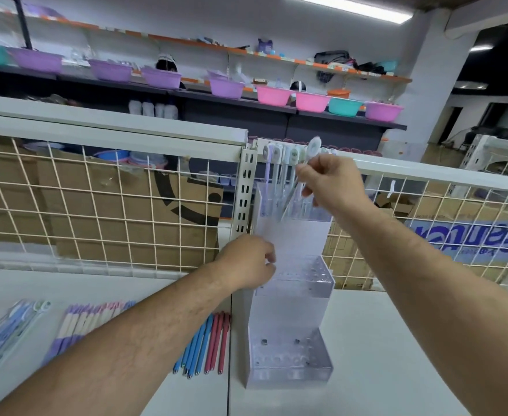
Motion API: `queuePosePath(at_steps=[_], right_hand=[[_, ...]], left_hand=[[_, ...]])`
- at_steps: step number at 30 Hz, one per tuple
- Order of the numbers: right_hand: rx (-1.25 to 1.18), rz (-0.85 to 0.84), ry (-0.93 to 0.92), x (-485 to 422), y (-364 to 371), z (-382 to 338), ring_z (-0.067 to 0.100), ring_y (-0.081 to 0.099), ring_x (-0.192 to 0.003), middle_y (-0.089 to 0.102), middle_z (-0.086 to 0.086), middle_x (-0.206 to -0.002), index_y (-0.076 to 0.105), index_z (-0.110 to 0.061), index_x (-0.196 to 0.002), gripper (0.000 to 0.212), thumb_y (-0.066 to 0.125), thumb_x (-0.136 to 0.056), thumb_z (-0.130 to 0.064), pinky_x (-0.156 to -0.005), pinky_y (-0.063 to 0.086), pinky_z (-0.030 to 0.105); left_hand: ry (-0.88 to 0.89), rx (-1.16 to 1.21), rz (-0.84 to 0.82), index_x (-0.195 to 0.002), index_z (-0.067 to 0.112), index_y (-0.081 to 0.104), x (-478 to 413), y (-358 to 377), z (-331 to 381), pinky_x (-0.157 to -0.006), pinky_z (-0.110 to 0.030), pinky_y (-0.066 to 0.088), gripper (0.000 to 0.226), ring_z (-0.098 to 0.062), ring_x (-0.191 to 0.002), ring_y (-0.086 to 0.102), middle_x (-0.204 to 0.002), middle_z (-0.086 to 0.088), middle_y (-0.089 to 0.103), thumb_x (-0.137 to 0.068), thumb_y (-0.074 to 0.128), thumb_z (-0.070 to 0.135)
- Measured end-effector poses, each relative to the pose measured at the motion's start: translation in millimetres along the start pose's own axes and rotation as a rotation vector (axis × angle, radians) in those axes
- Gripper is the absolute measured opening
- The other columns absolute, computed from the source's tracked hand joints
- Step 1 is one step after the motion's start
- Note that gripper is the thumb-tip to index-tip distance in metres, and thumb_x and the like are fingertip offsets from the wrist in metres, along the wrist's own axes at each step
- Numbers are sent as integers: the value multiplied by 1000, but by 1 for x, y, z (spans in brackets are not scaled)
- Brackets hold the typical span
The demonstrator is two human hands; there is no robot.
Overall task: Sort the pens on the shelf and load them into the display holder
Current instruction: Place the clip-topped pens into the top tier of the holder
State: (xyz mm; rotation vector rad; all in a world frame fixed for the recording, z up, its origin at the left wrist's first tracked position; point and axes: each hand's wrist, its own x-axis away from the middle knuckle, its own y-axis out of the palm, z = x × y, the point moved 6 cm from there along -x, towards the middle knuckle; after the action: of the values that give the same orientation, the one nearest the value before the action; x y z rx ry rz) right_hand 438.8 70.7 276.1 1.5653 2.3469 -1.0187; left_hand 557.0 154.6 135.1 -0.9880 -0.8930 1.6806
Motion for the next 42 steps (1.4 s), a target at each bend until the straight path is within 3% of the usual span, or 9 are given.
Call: queuePosePath(at_steps=[5, 8, 11, 15, 21, 28, 42], right_hand=[[6, 117, -75, -18, 1, -26, 4, 62, -54, 69, 2, -72, 66, -18, -80, 22, 63, -99, -28, -50, 50, 25], [44, 104, -72, -22, 12, -31, 27, 71, -76, 70, 10, -80, 67, -14, -86, 20, 62, -99, -28, -65, 61, 46], [73, 98, -61, -24, 21, -29, 33, 69, -85, 70, 11, -82, 68, -12, -88, 21, 62, -99, -30, -75, 59, 55], [127, 65, -40, -27, 31, -23, 32, 69, -82, 70, 11, -81, 68, -11, -88, 24, 62, -99, -30, -76, 60, 51], [276, -46, -16, -28, 49, -13, 25, 67, -70, 67, 6, -72, 67, -10, -80, 26, 61, -99, -26, -59, 54, 33], [381, -67, -12, -33, 51, -18, 36, 71, -79, 72, 20, -81, 71, 1, -86, 33, 58, -101, -25, -72, 62, 43], [393, -78, -54, -24, 55, -21, 29, 72, -77, 71, 15, -83, 69, -2, -89, 30, 54, -104, -23, -75, 62, 47]], left_hand=[[4, -79, -53, -117, 26, 67, -2, 0, 1, -93, -36, 48, 27, -19, -114, 52, -120, 2, 60, -94, 57, 35], [-1, -89, -88, -116, 26, 66, -4, 1, 0, -91, -35, 49, 26, -19, -112, 52, -119, 3, 59, -93, 57, 35], [16, -97, -83, -114, 26, 66, -6, 0, 2, -84, -31, 48, 25, -18, -108, 53, -115, 4, 60, -93, 57, 35], [31, -114, -71, -112, 26, 66, -7, 1, 2, -80, -30, 46, 23, -17, -105, 53, -112, 4, 60, -92, 57, 34], [35, -112, -70, -111, 27, 66, -9, 2, 1, -83, -33, 49, 23, -17, -105, 53, -109, 5, 59, -91, 57, 35], [40, -115, -78, -113, 26, 65, -9, 3, 0, -79, -30, 45, 24, -16, -105, 53, -111, 5, 59, -92, 56, 35], [14, -111, -89, -113, 26, 65, -7, 1, 2, -86, -34, 51, 24, -16, -107, 55, -116, 5, 60, -93, 57, 35]])
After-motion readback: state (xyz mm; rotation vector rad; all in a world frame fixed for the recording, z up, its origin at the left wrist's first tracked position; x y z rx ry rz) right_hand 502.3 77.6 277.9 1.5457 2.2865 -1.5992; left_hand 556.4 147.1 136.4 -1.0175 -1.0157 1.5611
